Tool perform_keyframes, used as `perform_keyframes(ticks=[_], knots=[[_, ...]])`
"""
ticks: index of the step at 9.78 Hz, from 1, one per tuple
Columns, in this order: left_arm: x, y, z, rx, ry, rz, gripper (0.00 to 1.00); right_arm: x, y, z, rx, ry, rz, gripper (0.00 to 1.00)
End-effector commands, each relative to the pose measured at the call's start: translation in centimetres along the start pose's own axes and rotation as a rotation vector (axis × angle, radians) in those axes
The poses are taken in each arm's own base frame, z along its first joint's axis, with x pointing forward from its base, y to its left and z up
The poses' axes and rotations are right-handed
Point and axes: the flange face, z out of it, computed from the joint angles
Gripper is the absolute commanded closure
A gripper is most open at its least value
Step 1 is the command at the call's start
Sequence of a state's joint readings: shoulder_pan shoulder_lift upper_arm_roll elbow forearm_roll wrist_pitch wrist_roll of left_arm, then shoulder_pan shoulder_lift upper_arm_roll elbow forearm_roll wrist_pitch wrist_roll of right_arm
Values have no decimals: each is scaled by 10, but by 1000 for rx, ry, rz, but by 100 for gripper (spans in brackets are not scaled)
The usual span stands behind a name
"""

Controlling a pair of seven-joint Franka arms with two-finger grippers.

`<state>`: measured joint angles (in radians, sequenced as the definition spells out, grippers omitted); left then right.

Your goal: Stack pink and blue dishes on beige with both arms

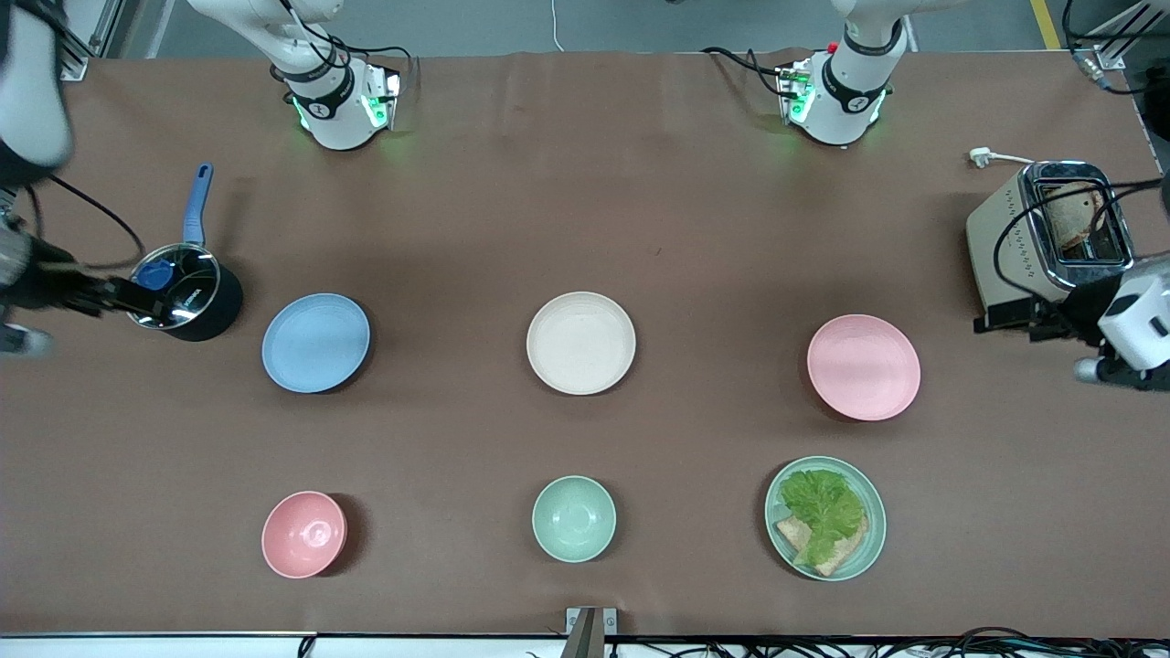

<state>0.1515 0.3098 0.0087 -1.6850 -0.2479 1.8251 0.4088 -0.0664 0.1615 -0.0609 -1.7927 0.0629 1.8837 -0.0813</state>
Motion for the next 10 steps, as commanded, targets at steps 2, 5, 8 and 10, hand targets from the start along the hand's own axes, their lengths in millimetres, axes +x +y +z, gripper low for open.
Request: perform_keyframes(ticks=[2,5,8,10], knots=[[-1,-75,112,-179,30,100,0,2,9,112,-2,20,-130,0],[1,-102,171,-240,52,120,3,4,17,185,-11,47,-224,0],[-1,-106,210,-267,15,129,32,-1,26,216,83,47,-236,0],[-1,-105,220,-270,-2,132,50,-6,46,238,213,72,-270,0]])
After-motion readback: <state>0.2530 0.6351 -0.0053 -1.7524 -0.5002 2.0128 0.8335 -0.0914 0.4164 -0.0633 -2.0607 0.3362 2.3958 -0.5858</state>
